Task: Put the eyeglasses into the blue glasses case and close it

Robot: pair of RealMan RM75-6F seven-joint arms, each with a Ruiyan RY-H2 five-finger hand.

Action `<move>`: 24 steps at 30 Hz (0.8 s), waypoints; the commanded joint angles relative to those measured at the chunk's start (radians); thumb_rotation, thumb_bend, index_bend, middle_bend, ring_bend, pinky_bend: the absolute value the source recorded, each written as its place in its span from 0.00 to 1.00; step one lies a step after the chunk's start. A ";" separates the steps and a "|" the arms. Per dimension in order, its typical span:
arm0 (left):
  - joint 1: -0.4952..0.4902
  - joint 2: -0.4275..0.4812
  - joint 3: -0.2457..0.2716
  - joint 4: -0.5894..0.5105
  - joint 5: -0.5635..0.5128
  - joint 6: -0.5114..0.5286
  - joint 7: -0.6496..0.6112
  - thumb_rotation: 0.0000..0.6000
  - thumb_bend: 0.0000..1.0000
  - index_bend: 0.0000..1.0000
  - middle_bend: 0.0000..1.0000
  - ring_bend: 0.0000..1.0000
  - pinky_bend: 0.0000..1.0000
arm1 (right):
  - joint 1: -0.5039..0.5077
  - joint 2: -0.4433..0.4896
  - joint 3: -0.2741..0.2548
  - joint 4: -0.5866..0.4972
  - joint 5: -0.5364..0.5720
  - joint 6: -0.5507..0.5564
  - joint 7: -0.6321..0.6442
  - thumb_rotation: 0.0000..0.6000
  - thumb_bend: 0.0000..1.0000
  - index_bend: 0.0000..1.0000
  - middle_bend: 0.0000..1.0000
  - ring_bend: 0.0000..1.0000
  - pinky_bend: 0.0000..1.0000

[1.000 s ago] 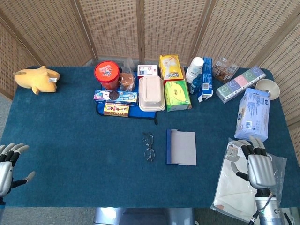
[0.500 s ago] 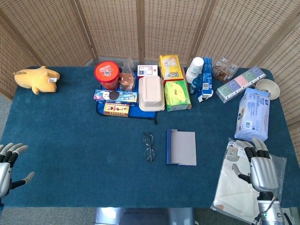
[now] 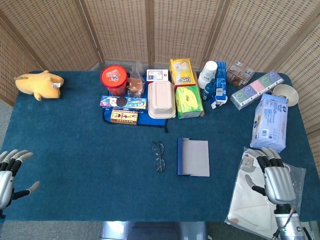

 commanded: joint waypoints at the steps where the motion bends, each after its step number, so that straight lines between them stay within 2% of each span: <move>1: -0.013 0.019 -0.005 -0.013 0.019 -0.003 -0.021 1.00 0.13 0.19 0.18 0.10 0.00 | 0.055 0.034 0.020 -0.036 -0.009 -0.070 0.013 1.00 0.32 0.20 0.26 0.15 0.14; 11: -0.045 0.029 -0.014 -0.030 0.017 -0.039 -0.016 1.00 0.13 0.19 0.18 0.10 0.00 | 0.280 0.064 0.106 -0.080 0.062 -0.377 0.038 1.00 0.36 0.18 0.27 0.15 0.14; 18: -0.064 0.034 -0.031 -0.038 0.003 -0.053 -0.003 1.00 0.13 0.19 0.18 0.10 0.00 | 0.458 0.049 0.172 -0.046 0.164 -0.607 0.070 1.00 0.41 0.08 0.28 0.15 0.14; 24: -0.082 0.037 -0.037 -0.040 -0.009 -0.076 0.002 1.00 0.13 0.19 0.18 0.10 0.00 | 0.595 0.037 0.203 -0.022 0.312 -0.782 0.041 1.00 0.42 0.00 0.30 0.15 0.14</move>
